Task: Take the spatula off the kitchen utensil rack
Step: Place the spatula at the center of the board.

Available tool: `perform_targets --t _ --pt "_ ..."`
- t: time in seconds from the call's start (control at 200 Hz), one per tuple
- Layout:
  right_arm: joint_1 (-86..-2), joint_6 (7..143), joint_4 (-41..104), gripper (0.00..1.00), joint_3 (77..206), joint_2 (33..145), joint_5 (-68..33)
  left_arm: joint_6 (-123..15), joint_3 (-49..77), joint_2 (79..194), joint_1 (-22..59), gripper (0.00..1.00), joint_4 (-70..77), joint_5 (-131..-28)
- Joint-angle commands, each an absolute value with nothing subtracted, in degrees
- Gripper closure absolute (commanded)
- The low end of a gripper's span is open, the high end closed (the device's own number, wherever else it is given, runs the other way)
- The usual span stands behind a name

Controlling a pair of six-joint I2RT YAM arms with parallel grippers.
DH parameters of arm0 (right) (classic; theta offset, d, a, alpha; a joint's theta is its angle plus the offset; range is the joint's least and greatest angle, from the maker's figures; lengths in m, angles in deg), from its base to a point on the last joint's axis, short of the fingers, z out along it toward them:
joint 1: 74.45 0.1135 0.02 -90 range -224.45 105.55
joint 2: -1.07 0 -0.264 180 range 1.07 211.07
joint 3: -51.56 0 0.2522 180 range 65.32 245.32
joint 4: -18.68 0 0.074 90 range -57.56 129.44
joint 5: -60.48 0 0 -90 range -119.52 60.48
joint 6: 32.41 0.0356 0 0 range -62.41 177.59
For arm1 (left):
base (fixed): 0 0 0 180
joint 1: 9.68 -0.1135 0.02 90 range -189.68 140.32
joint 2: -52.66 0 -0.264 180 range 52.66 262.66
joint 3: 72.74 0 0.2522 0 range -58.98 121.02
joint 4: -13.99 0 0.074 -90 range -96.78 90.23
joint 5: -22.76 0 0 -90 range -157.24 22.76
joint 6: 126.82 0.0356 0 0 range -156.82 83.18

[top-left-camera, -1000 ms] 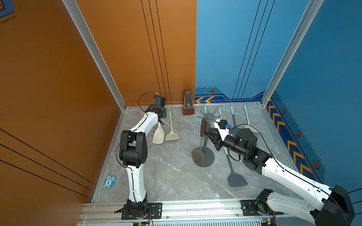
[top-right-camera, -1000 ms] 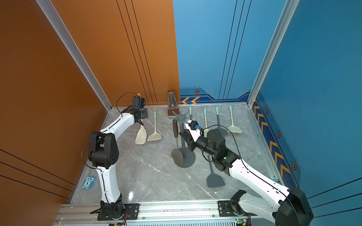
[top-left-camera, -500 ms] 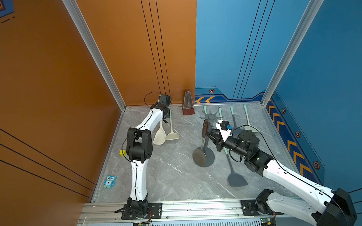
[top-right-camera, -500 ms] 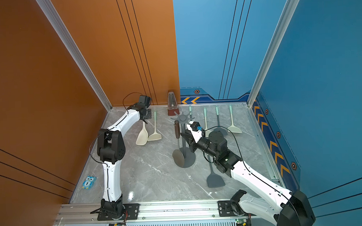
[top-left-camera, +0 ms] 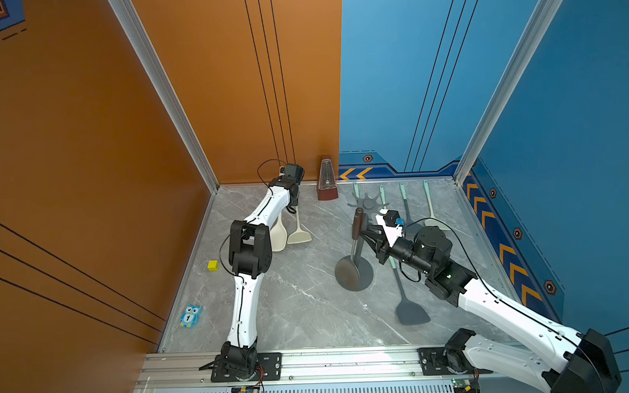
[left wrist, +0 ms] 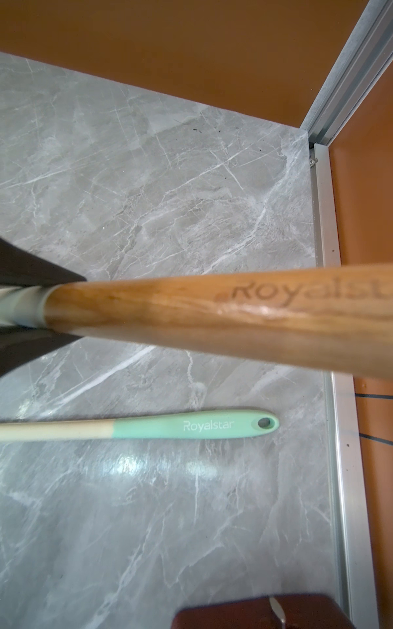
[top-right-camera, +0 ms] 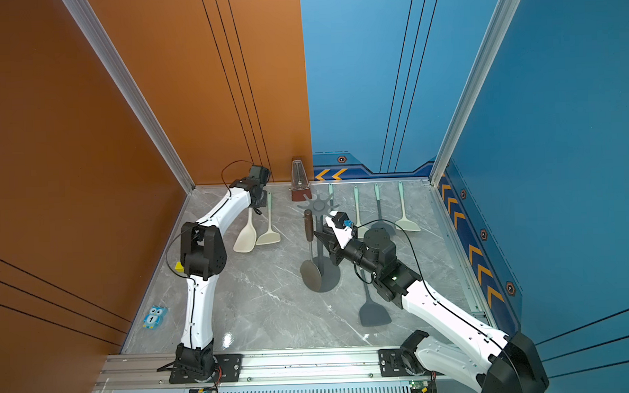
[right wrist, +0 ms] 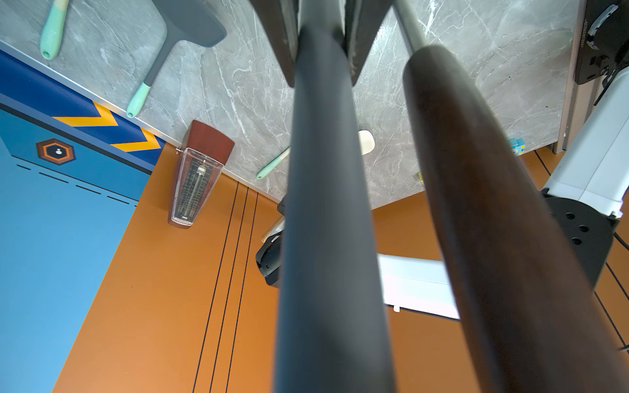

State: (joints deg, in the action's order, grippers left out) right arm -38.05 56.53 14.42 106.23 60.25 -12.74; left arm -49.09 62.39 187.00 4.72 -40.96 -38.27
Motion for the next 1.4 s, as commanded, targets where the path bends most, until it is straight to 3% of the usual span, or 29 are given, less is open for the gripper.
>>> perform_targets --t 0.0,0.405,1.106,1.276,1.396 --pt "-38.6 57.9 23.5 1.0 103.9 60.8 -12.0 -48.8 64.3 188.6 5.0 0.92 -42.7 -37.8" --pt "-39.3 57.7 24.2 1.0 104.1 60.2 -11.8 -49.3 67.3 193.7 4.2 0.95 -42.6 -38.4" --pt "-41.2 58.0 24.1 1.0 104.0 61.2 -10.8 -52.4 68.6 198.7 2.1 0.89 -42.7 -45.8" --pt "-41.2 58.1 23.9 1.0 104.4 62.0 -10.7 -52.3 69.2 199.2 1.9 0.82 -42.7 -46.4" --pt "-41.3 58.3 23.5 1.0 104.7 62.5 -10.7 -52.3 69.8 199.6 1.7 0.72 -43.0 -47.2"
